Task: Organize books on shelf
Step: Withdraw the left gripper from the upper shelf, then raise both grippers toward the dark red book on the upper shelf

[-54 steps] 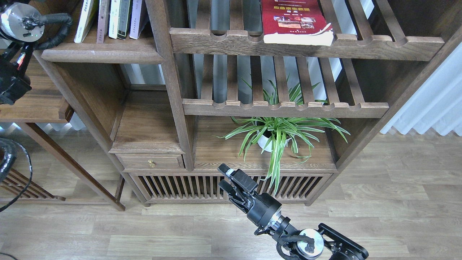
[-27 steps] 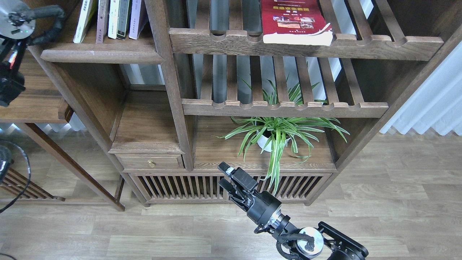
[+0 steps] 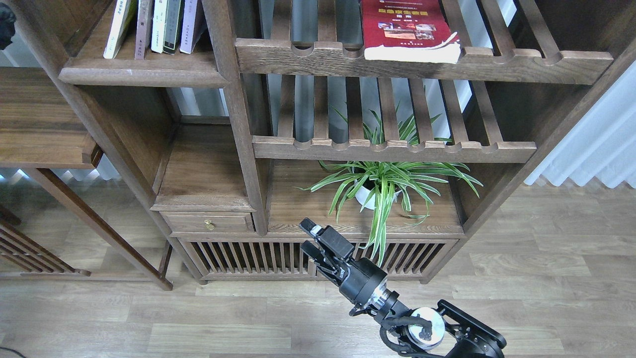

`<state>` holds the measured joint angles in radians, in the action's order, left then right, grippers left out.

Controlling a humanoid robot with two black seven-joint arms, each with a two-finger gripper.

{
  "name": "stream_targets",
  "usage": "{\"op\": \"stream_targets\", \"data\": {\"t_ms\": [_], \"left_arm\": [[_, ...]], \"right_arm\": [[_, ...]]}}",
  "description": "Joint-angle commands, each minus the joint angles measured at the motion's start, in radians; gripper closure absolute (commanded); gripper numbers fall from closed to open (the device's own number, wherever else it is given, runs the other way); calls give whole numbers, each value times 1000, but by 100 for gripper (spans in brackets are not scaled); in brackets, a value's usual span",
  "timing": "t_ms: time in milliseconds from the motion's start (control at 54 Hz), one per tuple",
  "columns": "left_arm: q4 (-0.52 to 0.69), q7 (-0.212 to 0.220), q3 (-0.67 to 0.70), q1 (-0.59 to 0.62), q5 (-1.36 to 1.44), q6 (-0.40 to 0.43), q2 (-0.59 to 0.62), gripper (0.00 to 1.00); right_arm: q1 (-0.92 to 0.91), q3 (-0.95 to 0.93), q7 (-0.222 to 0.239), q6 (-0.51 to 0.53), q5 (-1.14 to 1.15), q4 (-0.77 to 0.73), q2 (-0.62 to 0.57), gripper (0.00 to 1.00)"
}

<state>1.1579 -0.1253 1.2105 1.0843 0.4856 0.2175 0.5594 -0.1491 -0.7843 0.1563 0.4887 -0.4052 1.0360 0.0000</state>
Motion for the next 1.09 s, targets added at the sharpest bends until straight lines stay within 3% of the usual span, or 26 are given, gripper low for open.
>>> {"op": "stream_targets", "data": {"t_ms": [0, 19, 37, 56, 148, 482, 760, 1075], "left_arm": [[13, 0, 29, -1, -13, 66, 8, 0], [11, 0, 34, -3, -13, 80, 8, 0], [11, 13, 72, -20, -16, 170, 13, 0], [13, 16, 83, -26, -18, 196, 11, 0], [13, 21, 113, -47, -42, 271, 11, 0], [28, 19, 192, -112, -131, 271, 11, 0], [166, 6, 205, -181, -154, 271, -7, 0], [223, 21, 190, -322, -159, 271, -161, 0]], "right_arm": [[26, -32, 0, 0, -1, 70, 0, 1], [28, -36, -1, 0, -1, 76, 0, 1], [32, -65, -1, 0, -1, 116, 0, 1], [36, -75, 0, 0, -1, 127, 0, 1], [40, -110, 0, 0, -1, 186, 0, 1], [55, -205, -1, 0, -4, 351, -8, 1], [55, -216, -7, 0, -4, 388, -5, 1], [46, -300, -20, 0, -4, 406, 0, 2]]}}
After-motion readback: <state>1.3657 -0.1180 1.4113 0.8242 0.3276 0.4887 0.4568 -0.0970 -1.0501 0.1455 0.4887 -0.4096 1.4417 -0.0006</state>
